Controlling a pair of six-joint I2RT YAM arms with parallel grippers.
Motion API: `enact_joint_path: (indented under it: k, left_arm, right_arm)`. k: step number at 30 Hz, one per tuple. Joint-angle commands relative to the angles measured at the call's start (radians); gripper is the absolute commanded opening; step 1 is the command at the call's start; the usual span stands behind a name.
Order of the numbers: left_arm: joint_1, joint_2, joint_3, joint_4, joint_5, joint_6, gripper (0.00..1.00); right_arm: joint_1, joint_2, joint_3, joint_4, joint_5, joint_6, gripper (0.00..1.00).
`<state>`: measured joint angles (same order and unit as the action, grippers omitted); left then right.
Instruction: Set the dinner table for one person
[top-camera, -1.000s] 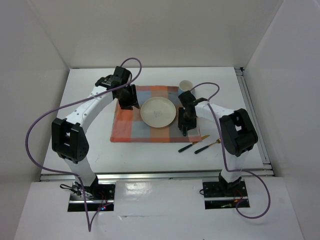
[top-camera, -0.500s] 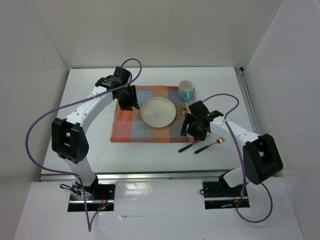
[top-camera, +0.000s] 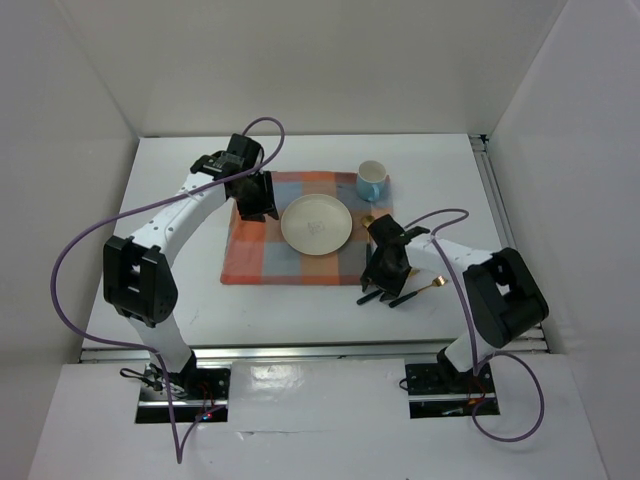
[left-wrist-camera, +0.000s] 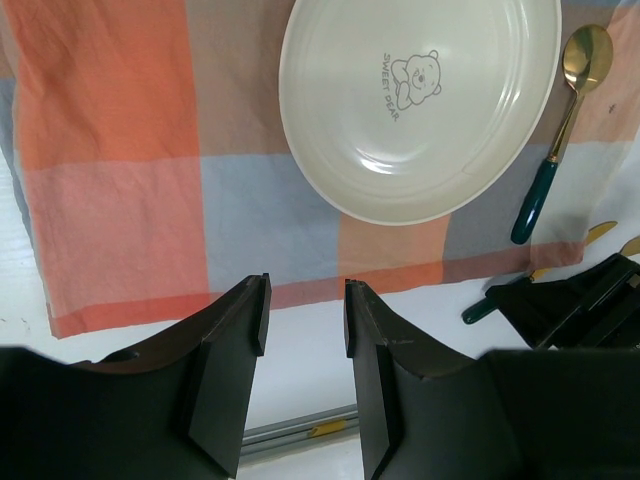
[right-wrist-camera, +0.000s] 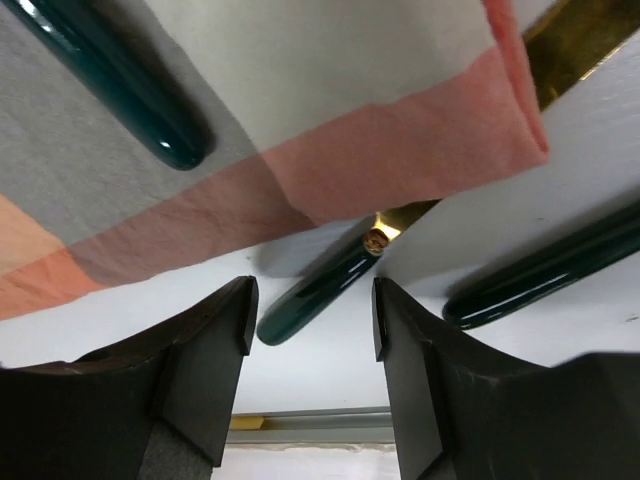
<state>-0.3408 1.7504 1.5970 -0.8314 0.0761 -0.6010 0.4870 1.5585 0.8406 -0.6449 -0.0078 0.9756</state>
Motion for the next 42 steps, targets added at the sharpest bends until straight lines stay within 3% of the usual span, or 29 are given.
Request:
enact_joint_path:
  k: [1, 4, 5, 7, 8, 13, 21, 27, 30, 39, 42]
  left_arm:
    - [0.006, -0.038, 0.027, -0.015, 0.004, 0.026, 0.52]
    - [0.006, -0.038, 0.027, -0.015, 0.004, 0.026, 0.52]
    - [0.006, -0.038, 0.027, -0.015, 0.004, 0.026, 0.52]
    - [0.006, -0.038, 0.027, -0.015, 0.004, 0.026, 0.52]
    - [0.006, -0.038, 0.027, -0.015, 0.004, 0.026, 0.52]
    - [0.006, -0.038, 0.027, -0.015, 0.004, 0.026, 0.52]
    - [0.006, -0.038, 0.027, -0.006, 0.033, 0.026, 0.52]
    - [0.006, -0.038, 0.027, -0.006, 0.024, 0.026, 0.52]
    - [0.006, -0.048, 0.027, -0.006, 0.024, 0.026, 0.52]
    - [0.016, -0.066, -0.002, -0.006, 0.014, 0.026, 0.52]
    - [0.016, -0.066, -0.002, -0.006, 0.014, 0.026, 0.52]
  right_arm:
    - [0.019, 0.026, 0.029, -0.016, 0.025, 0.052, 0.60]
    - [0.030, 0.046, 0.018, -0.016, 0.051, 0.095, 0.53]
    - [0.030, 0.055, 0.018, -0.048, 0.061, 0.104, 0.42]
    - [0.030, 0.055, 0.018, -0.074, 0.092, 0.130, 0.32]
    - [0.030, 0.028, 0.009, -0.094, 0.104, 0.146, 0.19]
    - [0.030, -0.070, -0.001, -0.189, 0.204, 0.167, 0.01]
    - [0.030, -0.147, 0.166, -0.374, 0.387, 0.097, 0.00]
    - [0.030, -0.042, 0.322, -0.173, 0.322, -0.318, 0.00]
    - [0.030, 0.090, 0.408, -0.159, 0.310, -0.457, 0.00]
    - [0.021, 0.288, 0.466, -0.085, 0.330, -0.574, 0.00]
    - [0.012, 0.311, 0.477, -0.085, 0.330, -0.574, 0.09]
